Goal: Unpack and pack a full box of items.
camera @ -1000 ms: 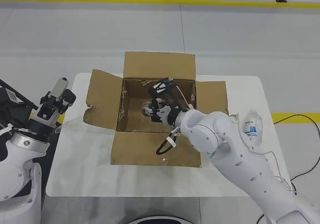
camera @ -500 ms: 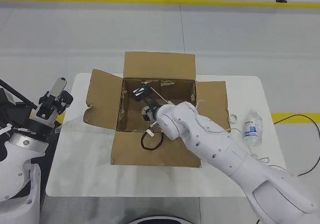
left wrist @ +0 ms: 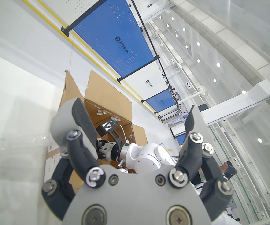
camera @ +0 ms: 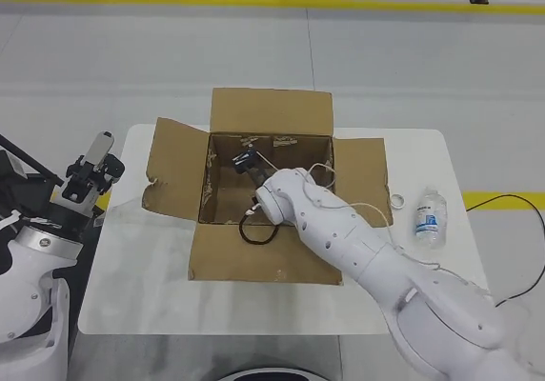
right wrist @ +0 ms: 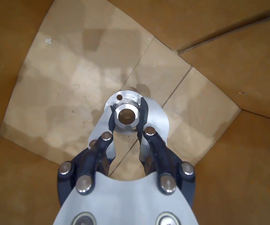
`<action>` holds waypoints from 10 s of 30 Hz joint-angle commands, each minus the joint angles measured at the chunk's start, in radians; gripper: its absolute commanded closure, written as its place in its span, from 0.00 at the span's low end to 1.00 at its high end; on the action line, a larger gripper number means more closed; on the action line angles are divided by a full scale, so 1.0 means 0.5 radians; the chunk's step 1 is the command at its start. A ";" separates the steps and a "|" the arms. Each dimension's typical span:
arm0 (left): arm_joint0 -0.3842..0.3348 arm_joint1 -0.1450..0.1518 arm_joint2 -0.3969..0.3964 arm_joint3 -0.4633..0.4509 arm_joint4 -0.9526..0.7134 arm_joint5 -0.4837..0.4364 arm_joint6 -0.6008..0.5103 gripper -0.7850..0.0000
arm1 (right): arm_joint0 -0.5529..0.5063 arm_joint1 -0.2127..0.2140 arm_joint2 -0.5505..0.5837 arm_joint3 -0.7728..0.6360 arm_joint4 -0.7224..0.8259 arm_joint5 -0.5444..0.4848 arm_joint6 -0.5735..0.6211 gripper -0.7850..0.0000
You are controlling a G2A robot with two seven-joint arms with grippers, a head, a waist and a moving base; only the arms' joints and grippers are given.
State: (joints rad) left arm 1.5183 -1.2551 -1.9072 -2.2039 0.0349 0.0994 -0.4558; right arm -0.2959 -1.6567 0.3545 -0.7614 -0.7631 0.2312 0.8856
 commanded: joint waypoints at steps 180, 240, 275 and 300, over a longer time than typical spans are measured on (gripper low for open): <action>0.000 0.000 0.000 0.000 0.000 0.000 0.000 0.00 | -1.227 1.224 2.547 -1.800 0.843 -1.697 0.389 1.00; 0.000 0.000 0.000 0.000 0.000 0.000 0.000 0.00 | 0.039 0.307 0.055 -0.191 -0.401 -0.754 0.126 0.70; 0.000 0.000 0.000 0.000 0.000 0.000 0.000 0.00 | -1.502 0.935 2.188 -2.485 -1.209 -0.095 0.570 0.00; 0.000 0.000 0.000 0.000 0.000 0.000 0.000 0.00 | -1.120 0.924 2.344 -1.134 -1.094 0.009 1.105 0.00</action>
State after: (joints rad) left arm 1.5183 -1.2551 -1.9072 -2.2039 0.0349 0.0994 -0.4558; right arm -0.8585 -1.1944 1.5267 -1.3425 -1.3176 0.2413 1.4435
